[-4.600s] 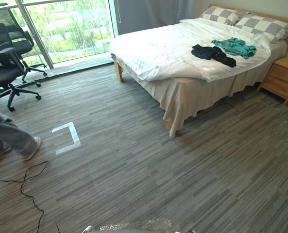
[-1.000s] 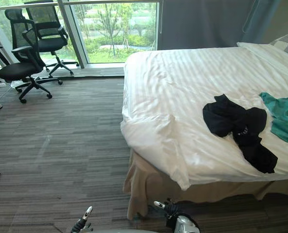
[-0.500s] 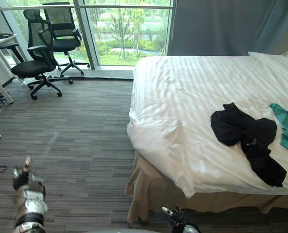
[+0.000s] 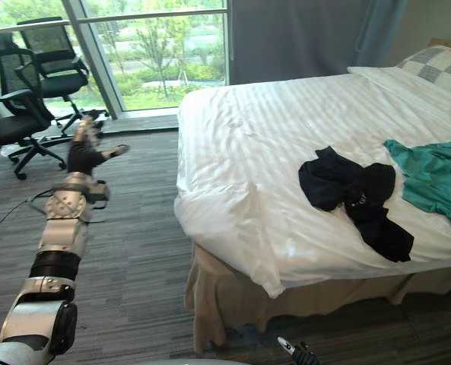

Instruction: Tidy the bed and pick cloth on bed and put in laundry

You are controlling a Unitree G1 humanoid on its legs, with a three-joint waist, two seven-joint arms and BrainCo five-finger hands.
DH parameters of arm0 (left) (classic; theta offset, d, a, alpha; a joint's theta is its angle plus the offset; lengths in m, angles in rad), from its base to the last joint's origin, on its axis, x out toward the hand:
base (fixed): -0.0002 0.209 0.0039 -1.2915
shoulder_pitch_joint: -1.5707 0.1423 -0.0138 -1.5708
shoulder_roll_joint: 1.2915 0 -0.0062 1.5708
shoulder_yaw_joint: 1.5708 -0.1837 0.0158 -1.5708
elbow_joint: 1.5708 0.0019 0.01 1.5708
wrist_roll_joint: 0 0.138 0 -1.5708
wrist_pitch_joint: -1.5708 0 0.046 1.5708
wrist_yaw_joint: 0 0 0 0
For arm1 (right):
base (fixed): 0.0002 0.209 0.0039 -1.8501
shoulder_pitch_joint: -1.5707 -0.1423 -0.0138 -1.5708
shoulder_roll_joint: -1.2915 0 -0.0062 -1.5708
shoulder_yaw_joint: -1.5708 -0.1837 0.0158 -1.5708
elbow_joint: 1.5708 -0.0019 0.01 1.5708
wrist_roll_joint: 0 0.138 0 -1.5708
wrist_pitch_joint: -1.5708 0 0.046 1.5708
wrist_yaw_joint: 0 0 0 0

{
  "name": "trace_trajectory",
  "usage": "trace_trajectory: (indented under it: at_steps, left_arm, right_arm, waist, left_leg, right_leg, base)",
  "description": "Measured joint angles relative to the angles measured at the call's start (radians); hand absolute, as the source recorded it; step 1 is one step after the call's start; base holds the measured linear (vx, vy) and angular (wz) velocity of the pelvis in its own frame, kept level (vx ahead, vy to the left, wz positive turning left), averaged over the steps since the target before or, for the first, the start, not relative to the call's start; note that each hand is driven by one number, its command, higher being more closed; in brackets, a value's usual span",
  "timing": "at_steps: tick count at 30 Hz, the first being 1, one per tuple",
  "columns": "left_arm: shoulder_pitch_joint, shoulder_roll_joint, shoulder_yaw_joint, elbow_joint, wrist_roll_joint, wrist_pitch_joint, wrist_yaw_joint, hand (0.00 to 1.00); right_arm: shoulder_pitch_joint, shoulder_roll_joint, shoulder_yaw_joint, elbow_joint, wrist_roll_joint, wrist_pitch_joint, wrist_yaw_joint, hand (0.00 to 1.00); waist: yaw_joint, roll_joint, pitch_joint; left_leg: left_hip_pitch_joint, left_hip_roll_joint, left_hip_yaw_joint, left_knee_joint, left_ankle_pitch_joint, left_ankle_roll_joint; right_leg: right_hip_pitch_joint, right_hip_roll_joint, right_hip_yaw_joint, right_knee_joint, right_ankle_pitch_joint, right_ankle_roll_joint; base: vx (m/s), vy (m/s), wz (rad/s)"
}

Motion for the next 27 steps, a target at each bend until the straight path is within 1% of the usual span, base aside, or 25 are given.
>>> trace_trajectory:
  at_steps: [1, 2, 3, 4, 5, 6, 8, 9, 10, 11, 12, 13, 14, 15, 16, 17, 18, 19, 20, 22, 25, 27]
  left_arm:
    - [-0.021, -0.011, -0.041, 0.018, 0.027, 0.013, 0.000, 0.00]
    - [-0.035, -0.018, -0.069, 0.039, 0.054, 0.037, -0.002, 0.00]
    - [-0.043, -0.022, -0.083, 0.053, 0.061, 0.053, -0.002, 0.00]
    - [-0.058, -0.033, -0.103, 0.082, 0.080, 0.088, -0.004, 0.00]
    - [-0.062, -0.039, -0.111, 0.106, 0.095, 0.119, -0.005, 0.00]
    - [-0.066, -0.044, -0.117, 0.121, 0.102, 0.134, -0.007, 0.00]
    - [-0.074, -0.069, -0.134, 0.176, 0.138, 0.199, -0.025, 0.00]
    - [-0.074, -0.073, -0.134, 0.191, 0.149, 0.215, -0.026, 0.00]
    - [-0.074, -0.076, -0.134, 0.227, 0.175, 0.246, -0.026, 0.00]
    - [-0.074, -0.076, -0.134, 0.255, 0.198, 0.267, -0.025, 0.00]
    - [-0.074, -0.078, -0.133, 0.295, 0.259, 0.301, -0.023, 0.00]
    - [-0.073, -0.080, -0.130, 0.311, 0.284, 0.314, -0.021, 0.00]
    - [-0.073, -0.085, -0.129, 0.334, 0.315, 0.340, -0.007, 0.00]
    - [-0.073, -0.085, -0.118, 0.363, 0.348, 0.389, 0.038, 0.00]
    - [-0.073, -0.084, -0.108, 0.374, 0.360, 0.403, 0.055, 0.00]
    - [-0.073, -0.085, -0.092, 0.381, 0.370, 0.417, 0.071, 1.00]
    - [-0.074, -0.086, -0.065, 0.389, 0.400, 0.444, 0.112, 1.00]
    - [-0.075, -0.087, -0.048, 0.388, 0.410, 0.449, 0.131, 1.00]
    - [-0.092, -0.087, -0.022, 0.387, 0.429, 0.449, 0.167, 1.00]
    - [-0.124, -0.084, 0.003, 0.387, 0.459, 0.450, 0.184, 1.00]
    - [-0.125, -0.085, 0.025, 0.382, 0.523, 0.448, 0.195, 1.00]
    - [-0.110, -0.087, 0.022, 0.378, 0.531, 0.443, 0.196, 1.00]
  right_arm:
    - [0.002, 0.006, -0.018, 0.000, 0.000, 0.001, 0.001, 0.00]
    - [0.005, 0.007, -0.041, 0.000, -0.002, 0.002, 0.002, 0.00]
    - [0.010, 0.010, -0.050, 0.001, -0.005, 0.004, 0.003, 0.00]
    - [0.021, 0.015, -0.064, 0.000, -0.013, 0.007, 0.004, 0.00]
    - [0.032, 0.016, -0.087, 0.001, -0.023, 0.009, 0.005, 0.00]
    - [0.040, 0.016, -0.098, 0.002, -0.024, 0.012, 0.005, 0.00]
    - [0.084, 0.019, -0.131, 0.003, -0.051, 0.014, 0.006, 0.00]
    - [0.093, 0.019, -0.131, 0.003, -0.057, 0.014, 0.009, 0.00]
    - [0.105, 0.018, -0.133, 0.002, -0.061, 0.015, 0.018, 0.00]
    - [0.105, 0.018, -0.140, 0.002, -0.062, 0.015, 0.020, 0.00]
    - [0.102, 0.020, -0.138, 0.001, -0.076, 0.019, 0.022, 0.00]
    - [0.098, 0.019, -0.135, 0.000, -0.081, 0.020, 0.023, 0.00]
    - [0.093, 0.017, -0.124, -0.001, -0.081, 0.020, 0.024, 0.00]
    - [0.073, 0.015, -0.099, -0.005, -0.079, 0.019, 0.027, 0.00]
    - [0.063, 0.012, -0.082, -0.007, -0.079, 0.018, 0.030, 0.00]
    - [0.056, 0.009, -0.069, -0.010, -0.078, 0.016, 0.036, 0.00]
    - [0.042, -0.004, -0.017, -0.028, -0.077, 0.010, 0.050, 0.00]
    - [0.036, -0.008, 0.001, -0.032, -0.076, 0.007, 0.052, 0.00]
    - [0.025, -0.014, 0.021, -0.036, -0.069, -0.002, 0.053, 0.00]
    - [0.012, -0.027, 0.051, -0.038, -0.056, -0.012, 0.058, 0.00]
    - [-0.007, -0.044, 0.093, -0.054, -0.058, -0.044, 0.071, 0.00]
    - [-0.007, -0.048, 0.118, -0.072, -0.062, -0.059, 0.088, 0.00]
  waist:
    - [-0.008, 0.000, 0.000]
    - [-0.017, 0.000, 0.000]
    - [-0.022, 0.000, 0.000]
    - [-0.033, 0.000, 0.000]
    - [-0.041, 0.000, 0.000]
    - [-0.044, 0.000, 0.000]
    - [-0.049, -0.002, 0.002]
    - [-0.051, -0.002, 0.003]
    - [-0.065, -0.005, 0.008]
    - [-0.072, -0.006, 0.011]
    - [-0.078, -0.015, 0.032]
    - [-0.080, -0.017, 0.040]
    - [-0.090, -0.022, 0.048]
    - [-0.094, -0.027, 0.068]
    - [-0.095, -0.030, 0.083]
    - [-0.096, -0.032, 0.096]
    - [-0.102, -0.036, 0.130]
    - [-0.105, -0.037, 0.142]
    - [-0.107, -0.038, 0.165]
    - [-0.108, -0.037, 0.175]
    - [-0.107, -0.033, 0.192]
    - [-0.112, -0.030, 0.194]
  left_leg:
    - [0.000, 0.003, 0.011, 0.000, 0.000, 0.000]
    - [0.001, 0.006, 0.017, 0.000, 0.000, 0.000]
    - [0.001, 0.007, 0.021, 0.000, 0.000, 0.000]
    - [0.001, 0.010, 0.032, -0.001, 0.000, 0.000]
    - [0.001, 0.012, 0.039, -0.001, 0.000, -0.001]
    - [0.001, 0.013, 0.042, -0.001, -0.001, -0.002]
    - [-0.003, 0.015, 0.056, -0.003, -0.001, -0.002]
    - [-0.004, 0.015, 0.061, -0.006, -0.001, -0.002]
    - [-0.009, 0.015, 0.064, -0.007, -0.001, -0.002]
    - [-0.015, 0.015, 0.067, -0.007, -0.002, -0.002]
    - [-0.019, 0.014, 0.086, -0.007, -0.002, -0.002]
    - [-0.024, 0.013, 0.092, -0.007, -0.001, -0.002]
    - [-0.042, 0.012, 0.095, -0.007, -0.001, -0.002]
    - [-0.078, 0.008, 0.104, -0.007, -0.001, -0.002]
    - [-0.093, 0.007, 0.112, -0.007, 0.000, -0.003]
    - [-0.106, 0.005, 0.116, -0.007, 0.003, -0.001]
    - [-0.146, 0.002, 0.118, -0.007, 0.015, 0.009]
    - [-0.157, 0.002, 0.118, -0.007, 0.020, 0.011]
    - [-0.173, 0.002, 0.118, -0.006, 0.033, 0.018]
    - [-0.185, 0.005, 0.118, -0.001, 0.042, 0.014]
    - [-0.170, 0.012, 0.125, -0.002, 0.041, 0.012]
    - [-0.168, 0.013, 0.125, -0.002, 0.041, 0.012]
  right_leg:
    - [-0.006, 0.004, 0.010, 0.002, 0.000, -0.001]
    - [-0.009, 0.007, 0.015, 0.004, 0.000, -0.002]
    - [-0.012, 0.009, 0.018, 0.005, 0.000, -0.003]
    - [-0.021, 0.013, 0.028, 0.013, -0.002, -0.005]
    - [-0.029, 0.016, 0.037, 0.020, -0.003, -0.008]
    - [-0.033, 0.018, 0.041, 0.023, -0.003, -0.008]
    - [-0.049, 0.023, 0.056, 0.030, -0.002, -0.010]
    - [-0.055, 0.024, 0.060, 0.035, -0.002, -0.010]
    - [-0.062, 0.025, 0.065, 0.037, -0.001, -0.011]
    - [-0.074, 0.025, 0.069, 0.041, 0.000, -0.012]
    - [-0.091, 0.027, 0.088, 0.050, 0.004, -0.013]
    - [-0.101, 0.028, 0.094, 0.053, 0.006, -0.014]
    - [-0.122, 0.028, 0.098, 0.054, 0.013, -0.015]
    - [-0.166, 0.027, 0.114, 0.055, 0.027, -0.014]
    - [-0.185, 0.028, 0.123, 0.054, 0.036, -0.014]
    - [-0.201, 0.028, 0.129, 0.053, 0.043, -0.016]
    - [-0.244, 0.027, 0.140, 0.052, 0.058, -0.016]
    - [-0.256, 0.027, 0.140, 0.052, 0.063, -0.020]
    - [-0.271, 0.027, 0.139, 0.053, 0.069, -0.023]
    - [-0.284, 0.029, 0.136, 0.054, 0.072, -0.027]
    - [-0.274, 0.037, 0.134, 0.050, 0.072, -0.027]
    - [-0.267, 0.037, 0.129, 0.042, 0.071, -0.028]
  base:
    - [-0.03, -0.050, -0.19]
    - [-0.02, -0.042, -0.19]
    - [-0.03, -0.032, -0.19]
    - [-0.04, -0.035, -0.22]
    - [-0.06, -0.043, -0.23]
    - [-0.07, -0.039, -0.21]
    - [-0.07, -0.028, -0.20]
    - [-0.08, -0.016, -0.15]
    - [-0.09, -0.008, -0.12]
    - [-0.12, -0.004, -0.24]
    - [-0.11, -0.001, -0.27]
    - [-0.13, 0.001, -0.29]
    - [-0.14, -0.003, -0.24]
    - [-0.13, -0.007, -0.27]
    - [-0.12, -0.015, -0.28]
    - [-0.11, -0.023, -0.25]
    - [-0.10, -0.027, -0.15]
    - [-0.07, -0.029, -0.06]
    - [-0.03, -0.027, 0.03]
    - [-0.01, -0.012, 0.02]
    - [0.00, -0.016, -0.03]
    - [-0.01, -0.012, 0.04]
